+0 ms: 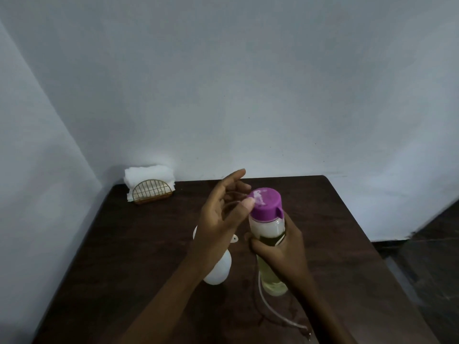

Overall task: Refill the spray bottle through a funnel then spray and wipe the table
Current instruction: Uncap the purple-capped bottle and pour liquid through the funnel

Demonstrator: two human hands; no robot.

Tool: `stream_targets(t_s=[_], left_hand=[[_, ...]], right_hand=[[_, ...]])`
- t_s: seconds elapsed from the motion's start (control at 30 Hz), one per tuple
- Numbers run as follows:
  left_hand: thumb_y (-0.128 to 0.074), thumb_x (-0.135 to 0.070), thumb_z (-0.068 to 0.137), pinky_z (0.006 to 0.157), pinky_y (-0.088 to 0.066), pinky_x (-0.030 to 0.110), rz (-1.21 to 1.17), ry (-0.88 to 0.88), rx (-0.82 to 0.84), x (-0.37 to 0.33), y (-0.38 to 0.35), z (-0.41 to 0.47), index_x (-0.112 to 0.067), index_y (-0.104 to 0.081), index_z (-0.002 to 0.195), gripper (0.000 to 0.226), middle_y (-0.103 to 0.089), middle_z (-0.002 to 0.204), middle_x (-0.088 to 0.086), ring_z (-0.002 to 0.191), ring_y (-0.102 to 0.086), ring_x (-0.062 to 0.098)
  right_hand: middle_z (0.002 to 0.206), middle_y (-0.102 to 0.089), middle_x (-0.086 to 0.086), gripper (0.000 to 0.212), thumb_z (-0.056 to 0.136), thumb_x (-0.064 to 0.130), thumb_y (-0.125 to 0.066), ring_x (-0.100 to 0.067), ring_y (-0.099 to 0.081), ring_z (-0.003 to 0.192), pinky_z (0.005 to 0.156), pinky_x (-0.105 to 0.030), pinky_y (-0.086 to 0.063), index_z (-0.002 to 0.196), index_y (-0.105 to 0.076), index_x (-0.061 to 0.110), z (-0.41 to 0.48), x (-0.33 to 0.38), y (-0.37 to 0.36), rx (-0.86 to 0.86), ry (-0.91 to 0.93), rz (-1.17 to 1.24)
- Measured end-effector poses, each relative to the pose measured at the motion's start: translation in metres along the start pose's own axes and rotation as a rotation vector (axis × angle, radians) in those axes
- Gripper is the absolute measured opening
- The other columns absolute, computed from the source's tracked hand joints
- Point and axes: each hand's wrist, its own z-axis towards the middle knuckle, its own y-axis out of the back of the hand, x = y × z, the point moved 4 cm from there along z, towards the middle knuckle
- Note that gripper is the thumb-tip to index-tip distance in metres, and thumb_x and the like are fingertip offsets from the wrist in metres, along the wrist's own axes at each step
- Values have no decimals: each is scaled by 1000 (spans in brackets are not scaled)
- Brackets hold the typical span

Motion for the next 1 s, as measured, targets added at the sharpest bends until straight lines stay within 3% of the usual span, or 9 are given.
stream_targets(t_s=[0.1, 0.2, 0.33, 0.47, 0.57, 0.67, 0.83, 1.0], left_hand=[[-60, -30, 74, 95, -47, 26, 2, 5, 120, 0, 0, -2, -20, -40, 135, 65, -57, 129, 0, 120, -53, 14], [-66, -22, 74, 90, -49, 25, 42, -14, 131, 0, 0, -2, -22, -39, 135, 67, -63, 123, -1, 115, -58, 15], [-75, -39, 63, 92, -49, 30, 196, -71, 15, 1, 4, -2, -29, -45, 131, 75, -66, 111, -10, 108, -60, 10], [-74, -59, 58, 91, -50, 32, 197, -36, 11, 5, 6, -1, -38, -44, 128, 79, -60, 112, -8, 108, -59, 14], [-68, -36, 70, 94, -48, 30, 68, 9, 115, 5, 4, 0, -31, -34, 137, 76, -54, 131, -6, 120, -53, 13], [-62, -22, 76, 94, -47, 25, 50, -19, 179, 1, 0, -3, -26, -31, 139, 70, -55, 133, -3, 122, -53, 14], [-71, -34, 70, 96, -47, 29, 202, -89, 53, -2, 2, -1, -22, -35, 140, 80, -64, 118, -8, 113, -58, 10], [-68, -42, 67, 95, -48, 32, 161, -37, 51, 1, 3, 3, -38, -34, 135, 76, -56, 122, -14, 115, -54, 8]], right_hand=[[81, -68, -4, 40, 54, 26, -72, -11, -64, 63, 57, -16, -50, 93, -60, 21, 1, -1, -1, -9, 0, 11], [79, -69, -2, 40, 56, 25, -72, -11, -65, 63, 57, -17, -50, 94, -61, 21, 1, -1, -2, -6, 2, 26], [84, -70, 6, 44, 55, 27, -71, -8, -66, 68, 59, -15, -50, 98, -58, 24, 1, -1, -5, -5, -9, 20], [89, -69, 0, 46, 57, 24, -71, -14, -67, 73, 62, -19, -53, 101, -59, 25, 1, -3, -7, 11, -5, 18], [84, -68, -7, 45, 57, 20, -72, -17, -66, 68, 60, -20, -53, 100, -61, 22, 1, -5, -8, 11, -10, 38], [83, -68, -9, 45, 57, 18, -72, -17, -66, 69, 61, -21, -52, 100, -61, 18, 2, -6, -9, 12, -6, 62], [88, -70, -5, 49, 57, 24, -73, -14, -68, 75, 64, -19, -53, 104, -61, 15, 4, -7, -8, -6, -8, 55], [87, -70, -2, 46, 58, 26, -74, -14, -68, 73, 63, -19, -52, 101, -60, 20, 5, -7, -9, -7, -7, 49]])
